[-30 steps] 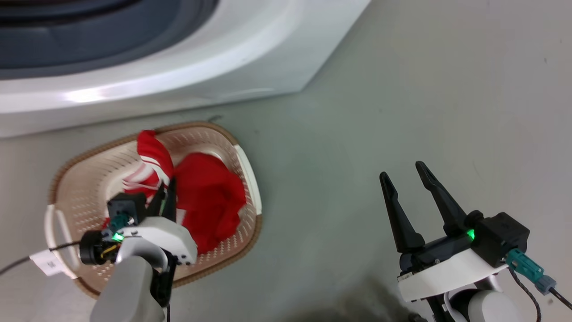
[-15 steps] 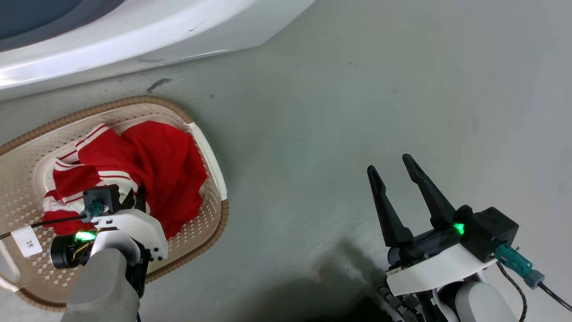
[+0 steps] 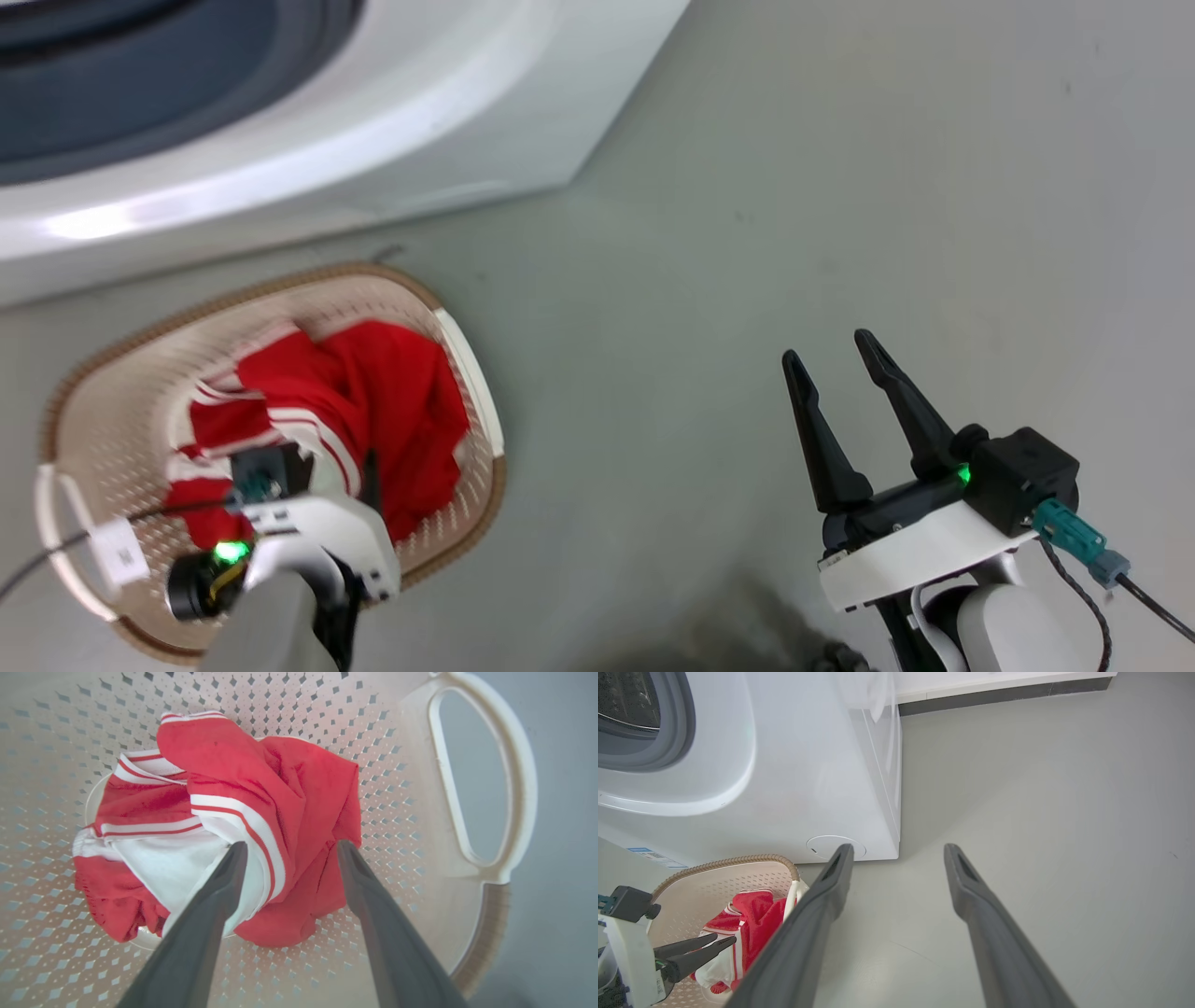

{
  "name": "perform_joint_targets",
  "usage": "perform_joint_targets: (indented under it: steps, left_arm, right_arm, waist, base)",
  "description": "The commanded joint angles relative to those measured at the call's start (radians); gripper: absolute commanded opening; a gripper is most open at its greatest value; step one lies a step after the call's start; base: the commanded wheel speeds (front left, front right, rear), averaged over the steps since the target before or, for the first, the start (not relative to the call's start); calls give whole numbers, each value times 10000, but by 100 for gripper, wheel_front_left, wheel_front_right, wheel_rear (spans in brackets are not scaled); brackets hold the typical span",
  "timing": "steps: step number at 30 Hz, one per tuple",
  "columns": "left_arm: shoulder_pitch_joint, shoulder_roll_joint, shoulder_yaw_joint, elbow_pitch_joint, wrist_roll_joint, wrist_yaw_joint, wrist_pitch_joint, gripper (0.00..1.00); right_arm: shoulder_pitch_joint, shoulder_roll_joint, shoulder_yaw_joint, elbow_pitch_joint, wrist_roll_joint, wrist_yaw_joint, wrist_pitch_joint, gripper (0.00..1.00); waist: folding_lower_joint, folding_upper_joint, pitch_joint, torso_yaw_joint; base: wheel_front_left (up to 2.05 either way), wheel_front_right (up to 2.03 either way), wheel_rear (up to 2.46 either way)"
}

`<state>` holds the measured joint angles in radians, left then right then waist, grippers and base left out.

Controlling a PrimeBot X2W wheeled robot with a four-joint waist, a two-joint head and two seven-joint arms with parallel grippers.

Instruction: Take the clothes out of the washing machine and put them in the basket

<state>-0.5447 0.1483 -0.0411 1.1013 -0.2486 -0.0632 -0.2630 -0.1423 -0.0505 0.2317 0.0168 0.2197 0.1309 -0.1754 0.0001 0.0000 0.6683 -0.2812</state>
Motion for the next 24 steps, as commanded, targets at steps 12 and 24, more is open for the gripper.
perform_joint_targets:
  steps: [12, 24]
  left_arm:
    - [2647, -808, 346, -2139, 177, 373, -25, 100]
    - [4331, -983, 302, -5972, 520, 773, -25, 100]
  right_arm:
    - [1073, 2, -802, 7, -579, -3, 750, 100]
    - [2096, 4, -1475, -700, -1047, -3, 1459, 100]
  waist:
    - [-1, 0, -3662, 1279]
    - [-1, 0, -5396, 2281]
  base:
    - [0, 0, 0]
    - [0, 0, 0]
